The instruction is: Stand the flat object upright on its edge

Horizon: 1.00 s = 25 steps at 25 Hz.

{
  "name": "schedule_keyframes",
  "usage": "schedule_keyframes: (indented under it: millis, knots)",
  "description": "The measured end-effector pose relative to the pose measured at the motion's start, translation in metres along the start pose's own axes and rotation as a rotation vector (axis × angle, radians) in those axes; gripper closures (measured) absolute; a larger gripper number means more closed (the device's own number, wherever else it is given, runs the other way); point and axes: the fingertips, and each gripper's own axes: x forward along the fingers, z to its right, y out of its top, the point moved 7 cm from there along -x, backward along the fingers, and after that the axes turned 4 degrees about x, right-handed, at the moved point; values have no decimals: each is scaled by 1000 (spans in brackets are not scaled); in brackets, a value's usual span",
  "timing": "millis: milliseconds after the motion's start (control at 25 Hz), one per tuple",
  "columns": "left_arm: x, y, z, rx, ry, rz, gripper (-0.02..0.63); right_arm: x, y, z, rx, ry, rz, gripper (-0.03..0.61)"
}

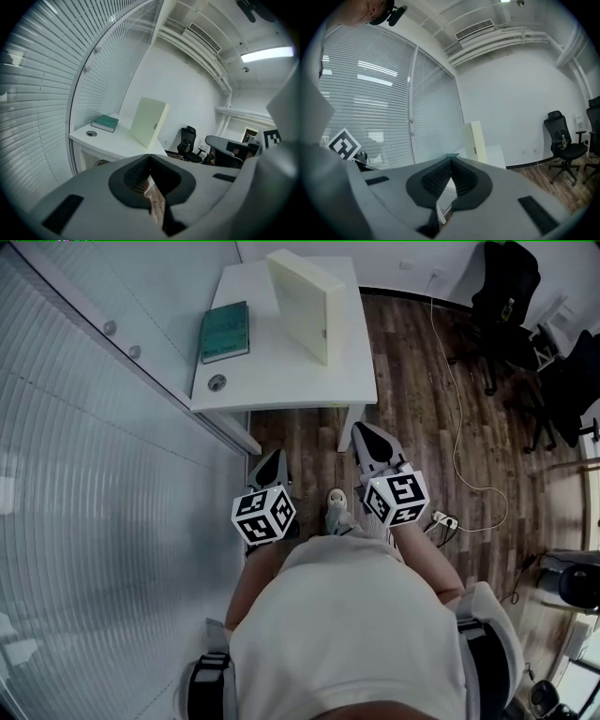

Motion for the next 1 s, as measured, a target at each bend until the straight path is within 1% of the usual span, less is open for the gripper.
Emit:
schedule_keyframes:
  millis: [120, 240, 480, 680, 880, 1000]
  knots:
    - [-11, 8, 9, 2, 3, 4, 594, -11, 12, -3, 0, 6, 0, 560]
    - [-16, 6, 9, -2, 4, 8, 594, -12, 10, -7, 0, 16, 5, 559]
    - [-20, 4, 8, -18, 15, 14, 594, -11, 9, -14, -43, 32, -8, 560]
    - [-20, 2, 9, -22, 21, 8, 594, -14, 11, -12, -24, 37, -3, 560]
    - [-14, -3, 2, -18, 13, 4, 594, -8, 2, -11, -16, 54, 2, 560]
    - [-14, 0, 4, -12, 6, 2, 594, -9, 2, -11, -7, 47, 0, 560]
